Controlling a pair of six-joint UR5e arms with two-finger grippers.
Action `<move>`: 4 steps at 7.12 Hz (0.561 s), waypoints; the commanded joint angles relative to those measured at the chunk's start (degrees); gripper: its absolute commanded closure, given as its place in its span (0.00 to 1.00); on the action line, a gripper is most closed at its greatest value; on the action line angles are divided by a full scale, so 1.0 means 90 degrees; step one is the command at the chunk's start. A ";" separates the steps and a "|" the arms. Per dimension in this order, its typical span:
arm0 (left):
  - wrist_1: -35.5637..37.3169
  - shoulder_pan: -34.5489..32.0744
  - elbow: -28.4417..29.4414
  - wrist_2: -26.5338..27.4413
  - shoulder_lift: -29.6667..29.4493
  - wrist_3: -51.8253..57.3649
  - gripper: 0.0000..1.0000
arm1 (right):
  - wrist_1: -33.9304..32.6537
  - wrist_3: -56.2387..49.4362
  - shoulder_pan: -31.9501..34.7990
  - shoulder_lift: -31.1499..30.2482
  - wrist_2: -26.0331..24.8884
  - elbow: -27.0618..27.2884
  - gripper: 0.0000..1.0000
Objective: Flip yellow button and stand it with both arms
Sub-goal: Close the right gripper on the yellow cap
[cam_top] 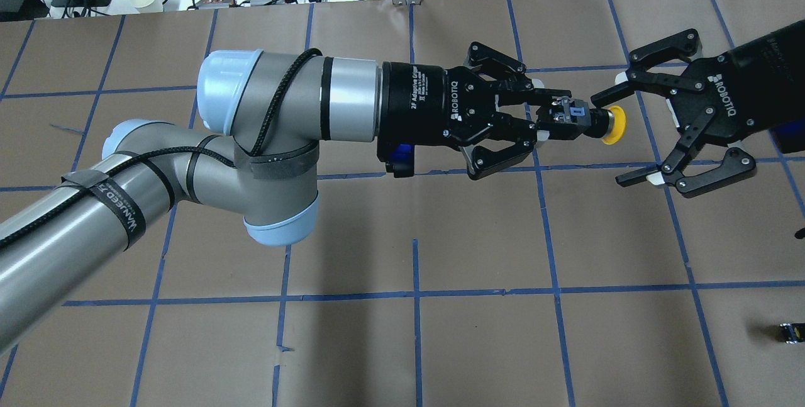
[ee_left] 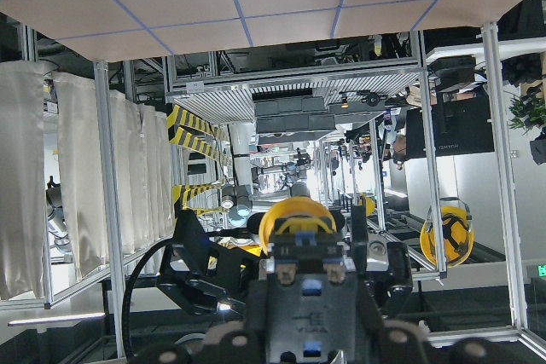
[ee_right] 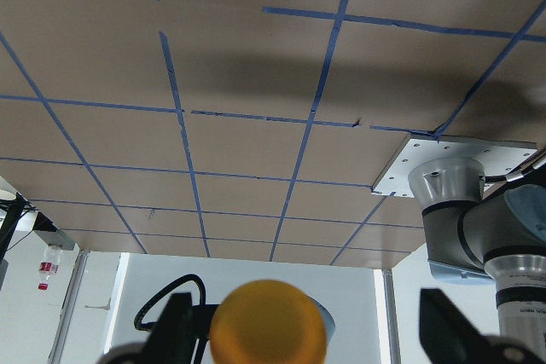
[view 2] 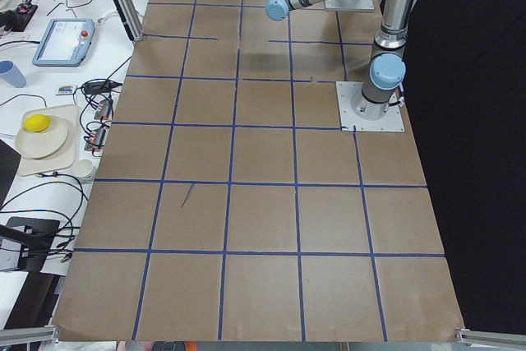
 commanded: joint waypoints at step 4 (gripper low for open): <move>0.0001 0.0000 0.0005 -0.0010 0.0017 -0.0002 0.94 | 0.0007 -0.0082 -0.0018 0.0003 0.0084 -0.0004 0.77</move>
